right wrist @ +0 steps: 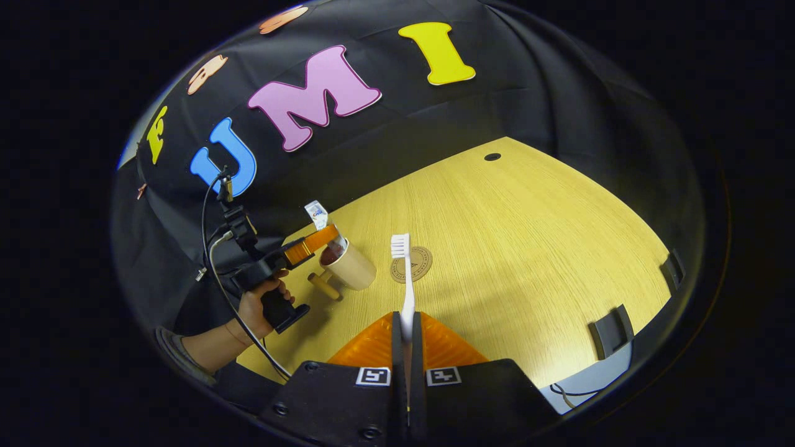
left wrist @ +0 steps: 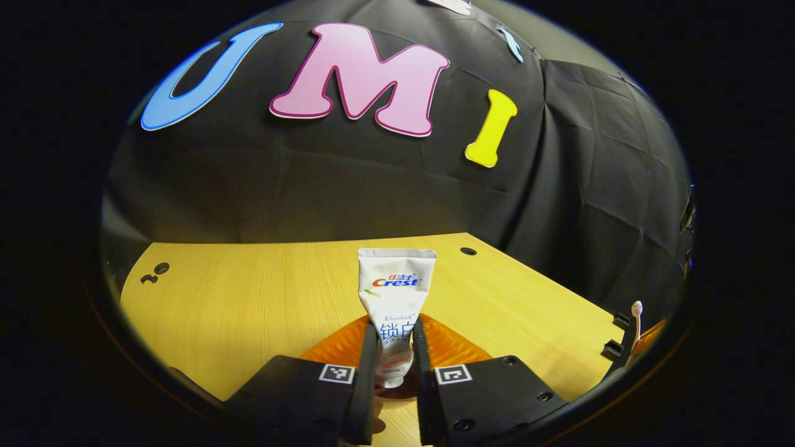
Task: Put the toothbrush and toothpaste on the desktop into the cup, then pick up the cup and place it on the coaster on the desktop.
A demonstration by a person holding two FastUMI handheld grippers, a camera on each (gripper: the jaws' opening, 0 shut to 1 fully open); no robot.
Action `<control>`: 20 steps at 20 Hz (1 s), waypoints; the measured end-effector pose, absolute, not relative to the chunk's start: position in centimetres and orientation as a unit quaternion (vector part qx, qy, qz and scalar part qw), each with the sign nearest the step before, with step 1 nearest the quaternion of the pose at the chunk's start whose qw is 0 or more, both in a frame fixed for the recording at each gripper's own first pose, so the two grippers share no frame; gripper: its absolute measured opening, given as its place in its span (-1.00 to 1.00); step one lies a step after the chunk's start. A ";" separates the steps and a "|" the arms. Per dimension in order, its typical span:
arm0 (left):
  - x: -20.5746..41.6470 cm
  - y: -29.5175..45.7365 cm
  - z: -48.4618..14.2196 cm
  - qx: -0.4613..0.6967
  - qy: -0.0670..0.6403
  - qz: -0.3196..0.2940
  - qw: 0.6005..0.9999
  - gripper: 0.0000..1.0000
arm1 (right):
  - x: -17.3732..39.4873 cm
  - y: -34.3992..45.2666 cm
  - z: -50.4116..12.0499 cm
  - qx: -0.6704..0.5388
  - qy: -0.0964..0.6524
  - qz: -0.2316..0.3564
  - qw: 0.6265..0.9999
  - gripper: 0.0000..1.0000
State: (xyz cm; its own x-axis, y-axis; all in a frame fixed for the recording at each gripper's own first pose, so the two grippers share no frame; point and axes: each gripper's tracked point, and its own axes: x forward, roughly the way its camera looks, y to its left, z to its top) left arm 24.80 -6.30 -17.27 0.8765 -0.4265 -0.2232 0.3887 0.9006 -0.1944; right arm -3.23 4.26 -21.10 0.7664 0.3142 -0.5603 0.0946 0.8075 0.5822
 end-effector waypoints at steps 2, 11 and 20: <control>24.2 -6.2 -17.6 -0.074 0.136 -0.206 0.966 -0.29 | -3.3 4.4 -21.0 0.306 0.336 0.064 0.889 -0.87; 20.2 -3.4 -13.7 -0.073 0.102 -0.162 0.979 0.27 | 0.0 6.2 -17.6 0.323 0.291 0.120 0.893 -0.88; 8.7 0.4 -9.5 -0.161 0.095 -0.094 0.978 0.34 | 10.3 11.3 -12.5 0.346 0.190 0.213 0.894 -0.88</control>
State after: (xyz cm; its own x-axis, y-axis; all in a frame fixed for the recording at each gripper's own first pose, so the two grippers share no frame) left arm 8.69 0.39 -9.54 0.9642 -0.2150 -0.1553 0.1539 0.9305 -0.3324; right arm 10.26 11.35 -12.47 0.8367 0.5128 -0.1924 -0.2495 0.6695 0.6996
